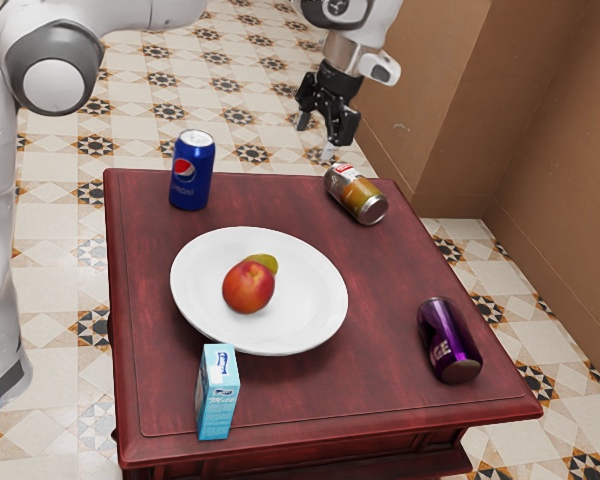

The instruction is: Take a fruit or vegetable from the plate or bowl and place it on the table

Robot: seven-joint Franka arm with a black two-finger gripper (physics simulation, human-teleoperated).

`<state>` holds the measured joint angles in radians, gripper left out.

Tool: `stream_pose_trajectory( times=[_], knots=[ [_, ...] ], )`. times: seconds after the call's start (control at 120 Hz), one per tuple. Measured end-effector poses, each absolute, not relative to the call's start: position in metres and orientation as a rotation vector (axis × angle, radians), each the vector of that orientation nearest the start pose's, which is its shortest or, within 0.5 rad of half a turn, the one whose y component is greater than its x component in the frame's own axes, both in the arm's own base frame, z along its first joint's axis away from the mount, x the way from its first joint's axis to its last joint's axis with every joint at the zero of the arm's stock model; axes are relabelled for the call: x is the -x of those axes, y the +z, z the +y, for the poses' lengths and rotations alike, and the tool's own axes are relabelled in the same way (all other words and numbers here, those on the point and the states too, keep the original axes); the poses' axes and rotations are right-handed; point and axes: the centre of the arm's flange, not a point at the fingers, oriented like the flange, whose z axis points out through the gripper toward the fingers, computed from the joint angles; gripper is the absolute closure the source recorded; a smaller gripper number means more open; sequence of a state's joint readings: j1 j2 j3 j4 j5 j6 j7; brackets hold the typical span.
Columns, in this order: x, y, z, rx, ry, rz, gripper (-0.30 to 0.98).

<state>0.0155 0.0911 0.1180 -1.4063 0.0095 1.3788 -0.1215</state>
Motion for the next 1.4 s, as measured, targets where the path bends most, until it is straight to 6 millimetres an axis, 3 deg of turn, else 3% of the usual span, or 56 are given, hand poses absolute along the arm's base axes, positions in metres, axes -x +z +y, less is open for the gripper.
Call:
stream_pose_trajectory(
  times=[0.217,0.467,0.533,0.65,0.742,0.875,0.975,1.008,1.083,1.133,1.4],
  knots=[
    [-0.566,0.645,0.079,3.086,0.027,-0.502,0.0],
    [-0.554,0.654,0.077,3.059,0.097,-0.971,0.0],
    [-0.556,0.647,0.059,3.034,0.14,-1.039,0.0],
    [-0.559,0.584,-0.004,2.977,0.324,-1.047,0.0],
    [-0.556,0.557,-0.037,2.934,0.362,-1.081,0.0],
    [-0.542,0.536,-0.03,2.839,0.366,-1.235,0.0],
    [-0.52,0.539,-0.019,2.769,0.265,-1.336,0.0],
    [-0.513,0.539,-0.027,2.756,0.221,-1.33,0.0],
    [-0.503,0.538,-0.073,2.758,0.123,-1.237,0.0],
    [-0.498,0.532,-0.09,2.745,0.083,-1.211,0.0],
    [-0.476,0.528,-0.088,2.656,-0.058,-1.356,0.0]
  ],
)
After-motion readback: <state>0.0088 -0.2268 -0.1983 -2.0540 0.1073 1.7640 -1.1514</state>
